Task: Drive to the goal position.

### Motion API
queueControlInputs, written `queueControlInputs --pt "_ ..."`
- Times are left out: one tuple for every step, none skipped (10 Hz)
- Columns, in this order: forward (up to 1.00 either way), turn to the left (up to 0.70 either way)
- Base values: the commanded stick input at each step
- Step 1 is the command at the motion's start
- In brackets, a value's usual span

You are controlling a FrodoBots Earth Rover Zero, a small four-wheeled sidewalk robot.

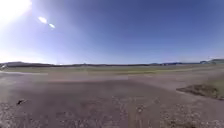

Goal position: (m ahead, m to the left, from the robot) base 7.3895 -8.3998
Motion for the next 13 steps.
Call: queueControlInputs --pt "1.0 0.0" --pt "1.0 0.0" --pt "1.0 0.0" --pt "0.73 0.0" --pt "0.81 0.0" --pt "0.85 0.0" --pt "0.85 0.0" --pt "0.7 0.0" --pt "0.7 0.0" --pt "0.7 0.0" --pt "0.7 0.0" --pt "0.7 0.0" --pt "0.7 0.0"
